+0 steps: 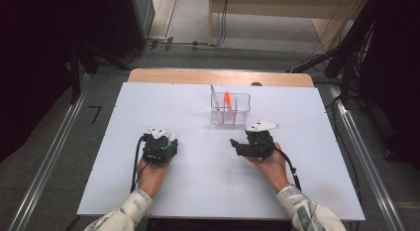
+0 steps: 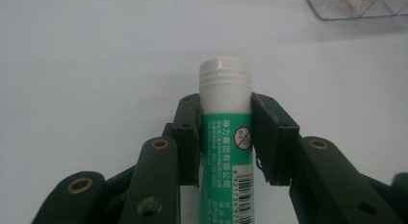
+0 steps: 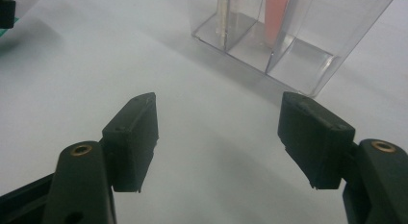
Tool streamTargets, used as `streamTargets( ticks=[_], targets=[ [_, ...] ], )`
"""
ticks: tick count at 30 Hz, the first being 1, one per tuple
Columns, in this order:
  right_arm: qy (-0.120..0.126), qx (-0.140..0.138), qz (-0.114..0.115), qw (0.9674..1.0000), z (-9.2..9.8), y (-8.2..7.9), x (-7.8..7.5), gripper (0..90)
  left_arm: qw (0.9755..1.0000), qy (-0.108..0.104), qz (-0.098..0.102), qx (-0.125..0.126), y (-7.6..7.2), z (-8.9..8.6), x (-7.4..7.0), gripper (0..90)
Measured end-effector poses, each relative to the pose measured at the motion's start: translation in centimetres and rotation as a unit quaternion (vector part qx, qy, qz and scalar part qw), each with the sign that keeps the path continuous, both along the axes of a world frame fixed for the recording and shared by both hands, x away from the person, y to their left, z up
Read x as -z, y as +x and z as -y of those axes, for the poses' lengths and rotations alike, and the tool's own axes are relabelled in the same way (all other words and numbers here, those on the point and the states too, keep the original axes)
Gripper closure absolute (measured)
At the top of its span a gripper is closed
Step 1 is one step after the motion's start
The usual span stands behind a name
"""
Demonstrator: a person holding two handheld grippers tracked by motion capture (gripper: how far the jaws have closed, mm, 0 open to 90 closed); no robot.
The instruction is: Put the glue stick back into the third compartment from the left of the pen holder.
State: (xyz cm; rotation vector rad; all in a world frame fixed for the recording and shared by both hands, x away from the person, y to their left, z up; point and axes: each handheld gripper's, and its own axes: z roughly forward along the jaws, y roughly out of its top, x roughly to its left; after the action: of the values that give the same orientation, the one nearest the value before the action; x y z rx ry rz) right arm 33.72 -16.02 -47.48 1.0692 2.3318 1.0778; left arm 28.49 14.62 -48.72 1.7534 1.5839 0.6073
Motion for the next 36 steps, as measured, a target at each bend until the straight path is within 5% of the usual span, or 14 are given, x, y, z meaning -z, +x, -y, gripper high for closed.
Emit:
streamTargets(
  ticks=[36],
  targets=[
    [0.006, -0.006, 0.001, 1.0, -0.4, -0.2, -0.1, 29.3, 0.9982, -0.036, 0.045, 0.015, 0.2, 1.3, -1.6, 65.3]
  ],
)
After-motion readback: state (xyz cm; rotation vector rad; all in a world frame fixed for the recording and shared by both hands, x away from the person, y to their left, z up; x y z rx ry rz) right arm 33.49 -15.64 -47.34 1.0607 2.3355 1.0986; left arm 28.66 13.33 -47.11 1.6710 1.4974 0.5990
